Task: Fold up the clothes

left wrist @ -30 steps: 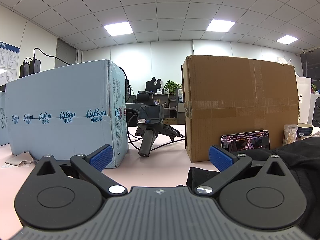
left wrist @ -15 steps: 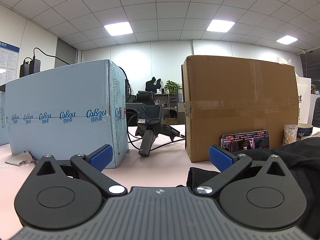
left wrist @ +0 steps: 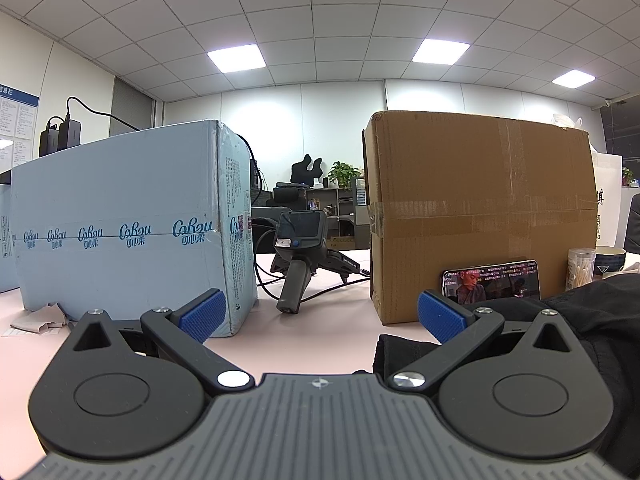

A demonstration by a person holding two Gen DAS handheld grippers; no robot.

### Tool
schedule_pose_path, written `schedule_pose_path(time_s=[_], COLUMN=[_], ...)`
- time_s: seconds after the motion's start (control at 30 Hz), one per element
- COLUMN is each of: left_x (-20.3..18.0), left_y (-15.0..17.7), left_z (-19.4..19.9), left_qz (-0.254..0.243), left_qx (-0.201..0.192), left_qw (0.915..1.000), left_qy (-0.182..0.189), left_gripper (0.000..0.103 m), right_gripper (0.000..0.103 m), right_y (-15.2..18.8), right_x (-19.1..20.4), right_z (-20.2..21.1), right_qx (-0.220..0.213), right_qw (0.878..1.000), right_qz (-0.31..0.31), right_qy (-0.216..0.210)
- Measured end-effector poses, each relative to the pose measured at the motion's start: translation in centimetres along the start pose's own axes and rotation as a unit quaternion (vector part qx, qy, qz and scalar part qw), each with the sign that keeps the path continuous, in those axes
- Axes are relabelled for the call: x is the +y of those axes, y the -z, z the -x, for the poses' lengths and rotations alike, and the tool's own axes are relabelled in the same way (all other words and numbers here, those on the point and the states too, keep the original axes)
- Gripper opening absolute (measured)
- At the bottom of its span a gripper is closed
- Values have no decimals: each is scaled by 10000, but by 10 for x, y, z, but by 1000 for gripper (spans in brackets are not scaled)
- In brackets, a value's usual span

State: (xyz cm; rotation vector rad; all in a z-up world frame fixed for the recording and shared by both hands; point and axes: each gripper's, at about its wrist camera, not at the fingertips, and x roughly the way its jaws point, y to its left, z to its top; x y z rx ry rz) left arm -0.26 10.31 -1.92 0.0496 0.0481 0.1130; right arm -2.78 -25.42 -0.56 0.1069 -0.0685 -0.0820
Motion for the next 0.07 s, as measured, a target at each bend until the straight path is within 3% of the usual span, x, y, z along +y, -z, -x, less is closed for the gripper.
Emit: schedule_pose_path(time_s=[0.07], left_x=[0], left_y=[0], left_z=[0], left_qz=[-5], left_qx=[-3], left_qw=[10000], left_qy=[-7], left_gripper=[103], right_gripper=[103], right_y=[0], right_x=[0], right_z=[-1], right_qx=[3], right_qw=[10000], right_qz=[-9], right_qy=[-1])
